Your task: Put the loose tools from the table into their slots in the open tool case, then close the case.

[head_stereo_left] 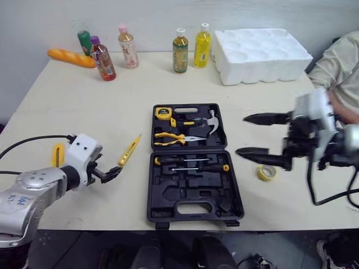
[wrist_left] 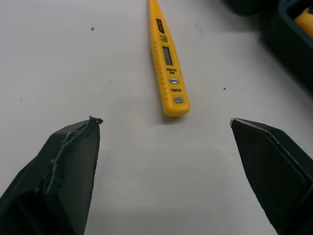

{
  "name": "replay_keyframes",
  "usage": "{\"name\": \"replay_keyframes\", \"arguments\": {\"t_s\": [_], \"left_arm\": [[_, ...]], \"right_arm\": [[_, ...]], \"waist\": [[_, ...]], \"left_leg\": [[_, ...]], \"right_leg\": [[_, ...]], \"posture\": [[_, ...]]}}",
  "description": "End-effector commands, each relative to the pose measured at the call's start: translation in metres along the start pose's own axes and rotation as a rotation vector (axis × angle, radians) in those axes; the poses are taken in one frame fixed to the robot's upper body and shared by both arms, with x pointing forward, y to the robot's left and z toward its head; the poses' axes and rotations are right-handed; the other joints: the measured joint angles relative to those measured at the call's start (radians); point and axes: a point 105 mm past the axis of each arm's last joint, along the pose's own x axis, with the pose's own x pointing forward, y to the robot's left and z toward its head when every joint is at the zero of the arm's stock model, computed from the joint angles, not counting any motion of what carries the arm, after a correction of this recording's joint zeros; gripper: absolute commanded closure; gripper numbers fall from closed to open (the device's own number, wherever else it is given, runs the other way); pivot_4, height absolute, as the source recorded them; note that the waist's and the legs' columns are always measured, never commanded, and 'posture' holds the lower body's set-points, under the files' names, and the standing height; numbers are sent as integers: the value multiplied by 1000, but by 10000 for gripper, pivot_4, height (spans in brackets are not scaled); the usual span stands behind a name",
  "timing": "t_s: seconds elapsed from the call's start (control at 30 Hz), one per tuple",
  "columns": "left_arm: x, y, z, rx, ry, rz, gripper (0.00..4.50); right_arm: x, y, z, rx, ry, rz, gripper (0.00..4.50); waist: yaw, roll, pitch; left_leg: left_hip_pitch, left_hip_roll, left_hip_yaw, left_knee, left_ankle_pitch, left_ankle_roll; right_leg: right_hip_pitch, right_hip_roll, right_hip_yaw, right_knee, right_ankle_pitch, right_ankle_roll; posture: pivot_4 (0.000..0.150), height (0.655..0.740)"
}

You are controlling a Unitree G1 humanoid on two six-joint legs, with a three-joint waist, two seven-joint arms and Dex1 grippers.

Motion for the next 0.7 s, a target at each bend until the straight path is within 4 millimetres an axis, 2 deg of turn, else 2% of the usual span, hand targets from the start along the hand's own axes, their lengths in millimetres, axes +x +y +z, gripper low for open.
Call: {"name": "replay_keyframes", "arguments": {"t_s": [0.03,0.17,0.27,0.33,0.47,0.63,0.7], "left_arm": [[17,2,13,-16,-28,47,0],[39,0,19,-83,-25,70,0],[46,-4,20,-122,-17,83,0],[47,-9,18,-78,-2,83,0],[58,-24,6,-8,59,32,0],[68,-19,-7,16,105,66,0],[73,-24,-9,0,109,46,0]], "right_arm": [[21,17,7,-46,-35,90,139],[35,25,6,-62,-48,164,139],[41,31,2,-90,-30,203,139],[43,31,2,-90,-35,207,139],[47,25,2,-83,-48,192,139],[50,25,1,-81,-49,189,139],[50,24,0,-81,-48,180,139]], "waist": [[9,0,0],[21,0,0],[21,-2,1],[19,-2,1],[21,-3,1],[25,-2,0],[28,-2,0]], "left_leg": [[-1,0,0,1,0,0],[-2,0,0,3,0,0],[-3,0,0,3,0,0],[-3,0,0,3,0,0],[-2,0,0,4,0,-1],[0,0,0,4,1,-1],[0,0,0,4,1,-1]], "right_leg": [[0,0,0,0,0,0],[0,0,0,0,0,0],[0,0,-1,0,0,0],[-1,0,-1,1,0,0],[-1,0,0,0,0,0],[2,0,0,0,0,0],[2,0,0,0,0,0]], "posture": [[1500,7400],[1500,7400],[1500,7400],[1500,7400],[1500,7400],[1500,7400],[1500,7400]]}}
